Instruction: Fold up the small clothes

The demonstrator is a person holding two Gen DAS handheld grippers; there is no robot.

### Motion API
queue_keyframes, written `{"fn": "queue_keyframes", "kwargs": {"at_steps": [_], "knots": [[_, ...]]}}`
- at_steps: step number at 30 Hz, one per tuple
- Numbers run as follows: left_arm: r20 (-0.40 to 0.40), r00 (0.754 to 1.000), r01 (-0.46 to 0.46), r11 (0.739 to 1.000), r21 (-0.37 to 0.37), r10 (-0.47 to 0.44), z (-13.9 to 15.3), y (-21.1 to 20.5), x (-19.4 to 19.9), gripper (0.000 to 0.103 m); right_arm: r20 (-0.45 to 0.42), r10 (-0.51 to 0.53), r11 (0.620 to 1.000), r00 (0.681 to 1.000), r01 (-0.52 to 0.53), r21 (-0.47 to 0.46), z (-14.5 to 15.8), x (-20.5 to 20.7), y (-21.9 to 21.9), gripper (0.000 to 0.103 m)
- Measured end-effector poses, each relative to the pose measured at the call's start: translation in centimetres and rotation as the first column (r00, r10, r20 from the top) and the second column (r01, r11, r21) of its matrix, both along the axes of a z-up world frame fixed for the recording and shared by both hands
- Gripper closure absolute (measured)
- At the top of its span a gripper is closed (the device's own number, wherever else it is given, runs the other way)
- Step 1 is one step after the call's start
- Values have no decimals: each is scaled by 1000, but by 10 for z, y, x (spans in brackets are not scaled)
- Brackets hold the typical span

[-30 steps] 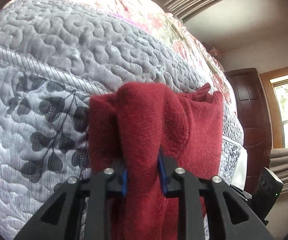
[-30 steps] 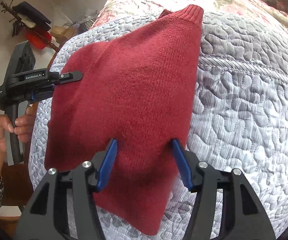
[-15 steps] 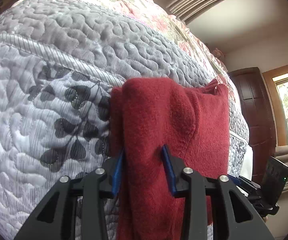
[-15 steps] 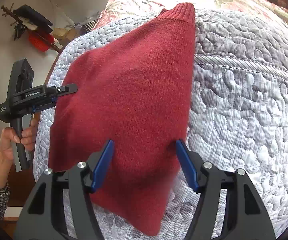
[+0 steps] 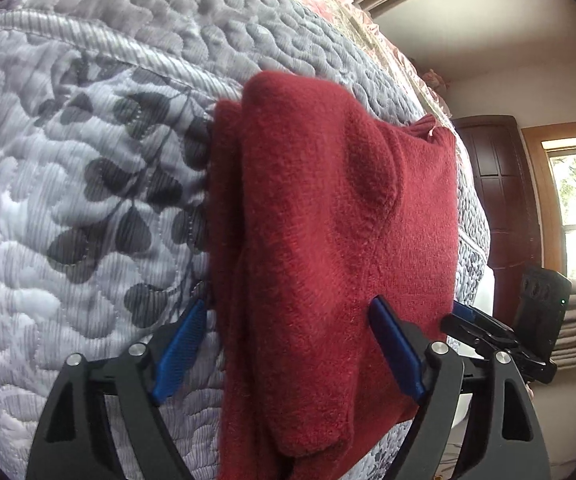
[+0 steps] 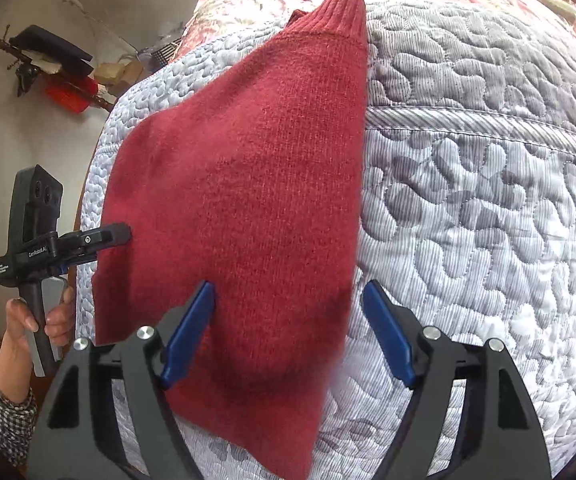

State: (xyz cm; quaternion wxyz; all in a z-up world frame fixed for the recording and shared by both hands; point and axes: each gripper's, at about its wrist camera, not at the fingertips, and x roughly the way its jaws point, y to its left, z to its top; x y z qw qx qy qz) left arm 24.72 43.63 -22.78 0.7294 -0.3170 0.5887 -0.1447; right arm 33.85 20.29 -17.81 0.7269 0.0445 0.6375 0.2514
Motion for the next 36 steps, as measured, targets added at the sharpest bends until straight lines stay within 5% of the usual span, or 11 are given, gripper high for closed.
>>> {"fn": "queue_keyframes", "kwargs": {"at_steps": [9, 12, 16, 26, 36], "knots": [[-5, 998, 55, 998, -41, -55, -19, -18, 23, 15, -85, -11, 997, 996, 17, 69, -24, 11, 9, 21], [16, 997, 73, 994, -78, -72, -15, -26, 24, 28, -105, -21, 995, 994, 31, 91, -31, 13, 11, 19], [42, 993, 114, 993, -27, -113, -15, -40, 26, 28, -109, -17, 994, 994, 28, 106, -36, 14, 13, 18], [65, 997, 60, 991, -123, -52, -19, -33, 12, 57, -106, -31, 978, 994, 52, 201, -26, 16, 18, 55], [108, 990, 103, 981, -166, -86, 7, -60, -9, 60, -102, -44, 964, 994, 69, 258, 8, -6, -8, 57]]}}
